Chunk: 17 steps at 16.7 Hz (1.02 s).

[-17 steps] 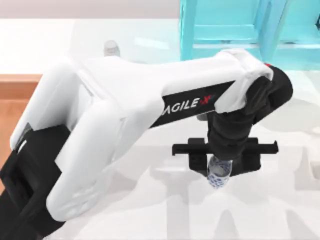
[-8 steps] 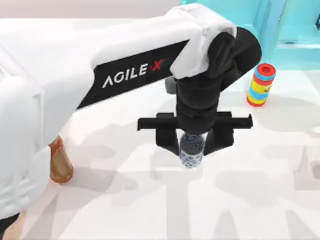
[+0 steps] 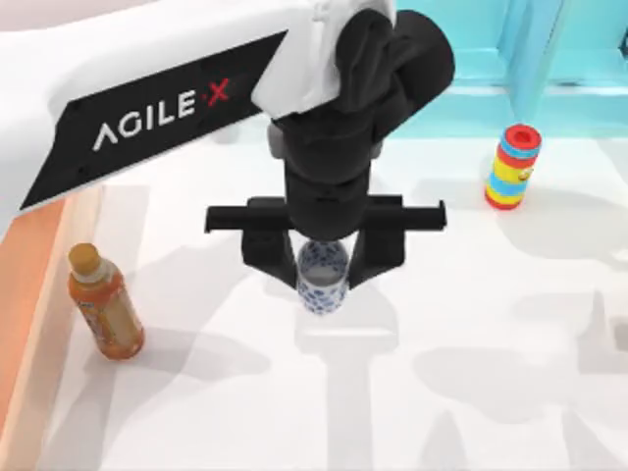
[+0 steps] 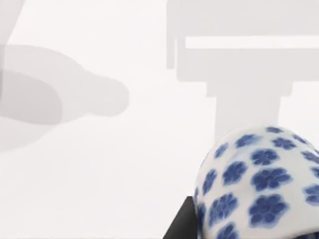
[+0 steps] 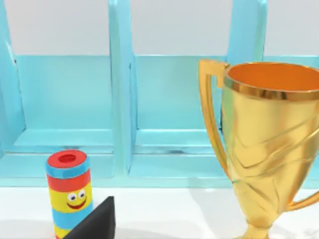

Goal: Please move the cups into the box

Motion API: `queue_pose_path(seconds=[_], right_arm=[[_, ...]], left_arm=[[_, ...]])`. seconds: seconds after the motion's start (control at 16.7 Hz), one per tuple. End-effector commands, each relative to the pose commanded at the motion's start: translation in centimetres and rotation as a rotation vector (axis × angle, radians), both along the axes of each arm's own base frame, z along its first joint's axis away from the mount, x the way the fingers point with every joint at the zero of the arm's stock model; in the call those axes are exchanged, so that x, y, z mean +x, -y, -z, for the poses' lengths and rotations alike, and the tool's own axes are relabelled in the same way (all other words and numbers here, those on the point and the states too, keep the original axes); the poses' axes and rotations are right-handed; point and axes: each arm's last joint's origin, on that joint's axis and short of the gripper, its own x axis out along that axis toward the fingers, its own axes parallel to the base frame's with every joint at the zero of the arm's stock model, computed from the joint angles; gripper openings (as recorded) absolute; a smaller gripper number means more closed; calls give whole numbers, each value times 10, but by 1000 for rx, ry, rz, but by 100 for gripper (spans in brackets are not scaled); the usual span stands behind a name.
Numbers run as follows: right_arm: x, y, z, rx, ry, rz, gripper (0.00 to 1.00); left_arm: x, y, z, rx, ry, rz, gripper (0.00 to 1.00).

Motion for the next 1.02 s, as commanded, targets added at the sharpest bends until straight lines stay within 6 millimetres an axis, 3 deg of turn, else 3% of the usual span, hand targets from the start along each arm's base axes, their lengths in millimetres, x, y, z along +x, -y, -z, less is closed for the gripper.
queue_pose_path(seconds=[0.18,0.3,0.66,1.02], right_arm=[[0,0,0,0,0,0,100],[0,0,0,0,0,0,100],[0,0,0,0,0,0,100],[0,0,0,0,0,0,100]], left_arm=[[6,-8,-1,5,-5,6,0],[20,-27,-3,10,-12,18,0],[71,-136,-17,3,-9,22,0],[83,-240,-27,0,-15,-42,0]])
